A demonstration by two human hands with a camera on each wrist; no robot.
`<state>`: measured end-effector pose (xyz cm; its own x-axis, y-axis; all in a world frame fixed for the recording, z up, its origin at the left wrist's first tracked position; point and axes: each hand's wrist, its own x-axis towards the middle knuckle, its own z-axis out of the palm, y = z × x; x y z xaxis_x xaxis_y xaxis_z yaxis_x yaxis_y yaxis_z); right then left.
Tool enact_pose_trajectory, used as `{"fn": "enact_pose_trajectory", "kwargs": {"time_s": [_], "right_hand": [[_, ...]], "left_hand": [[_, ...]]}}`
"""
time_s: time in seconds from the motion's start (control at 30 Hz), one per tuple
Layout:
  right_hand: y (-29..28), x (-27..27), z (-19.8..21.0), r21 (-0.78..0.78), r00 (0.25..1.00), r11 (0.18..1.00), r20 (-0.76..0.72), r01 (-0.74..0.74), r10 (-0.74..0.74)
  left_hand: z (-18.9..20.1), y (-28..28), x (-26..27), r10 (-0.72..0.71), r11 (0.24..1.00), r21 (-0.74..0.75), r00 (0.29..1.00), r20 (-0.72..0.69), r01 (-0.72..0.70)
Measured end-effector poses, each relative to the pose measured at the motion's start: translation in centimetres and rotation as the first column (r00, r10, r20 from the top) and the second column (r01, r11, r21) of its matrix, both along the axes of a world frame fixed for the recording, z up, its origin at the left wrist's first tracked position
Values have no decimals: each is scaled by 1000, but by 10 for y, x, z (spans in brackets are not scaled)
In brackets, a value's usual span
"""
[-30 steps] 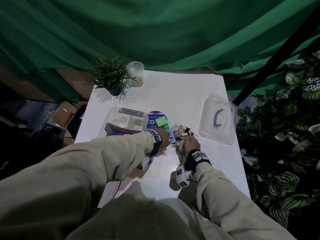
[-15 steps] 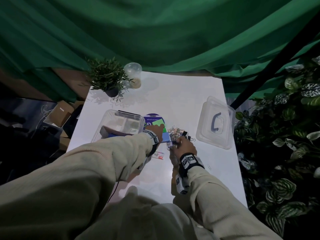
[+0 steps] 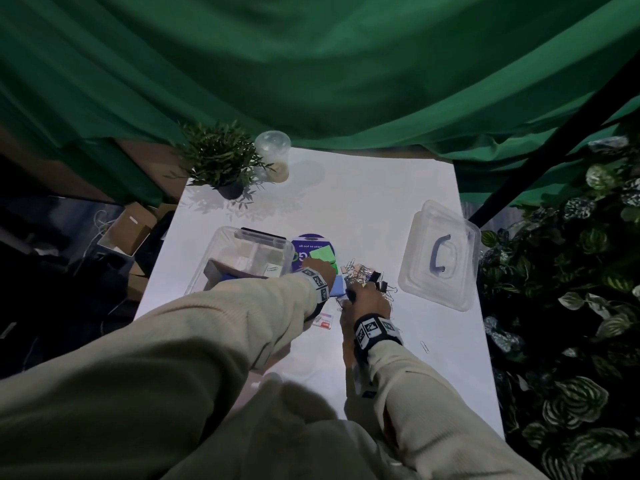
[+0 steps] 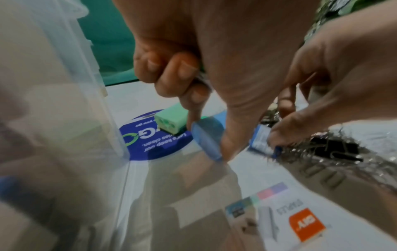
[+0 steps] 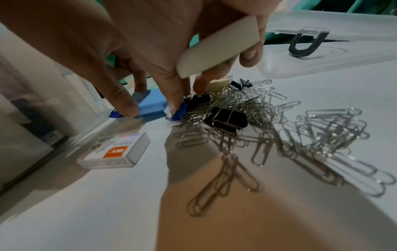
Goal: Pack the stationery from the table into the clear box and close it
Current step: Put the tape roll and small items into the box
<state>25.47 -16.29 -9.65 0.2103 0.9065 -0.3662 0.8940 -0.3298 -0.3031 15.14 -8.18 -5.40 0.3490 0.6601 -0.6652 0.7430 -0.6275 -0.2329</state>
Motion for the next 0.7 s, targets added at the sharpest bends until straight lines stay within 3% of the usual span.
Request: {"fn": "enact_pose_trajectory", "kwargs": {"time_s": [0.17,0.27,0.37,0.53,0.7], "right_hand": [[4,-5,-2,-23,998,998,34,-50,51],[3,-10,-2,0,994,995,55,-99,98],[1,-14,-1,43,994,993,38,-107,105],[-1,-16,4,21,999,999,-7,-50,50],[-6,-19,8,45,986,994,-137,100,-93]], "left_hand": [[22,11,-11,82,996,28,983,166,-88],[38,19,-25,214,971,30,917,336,-238],[67,23,-43,256,960,-2,879,403,-279],[107,39,-86,304,944,-39,815,494,-328],[133,47,-137,400,906,-104,748,530,-411]]}}
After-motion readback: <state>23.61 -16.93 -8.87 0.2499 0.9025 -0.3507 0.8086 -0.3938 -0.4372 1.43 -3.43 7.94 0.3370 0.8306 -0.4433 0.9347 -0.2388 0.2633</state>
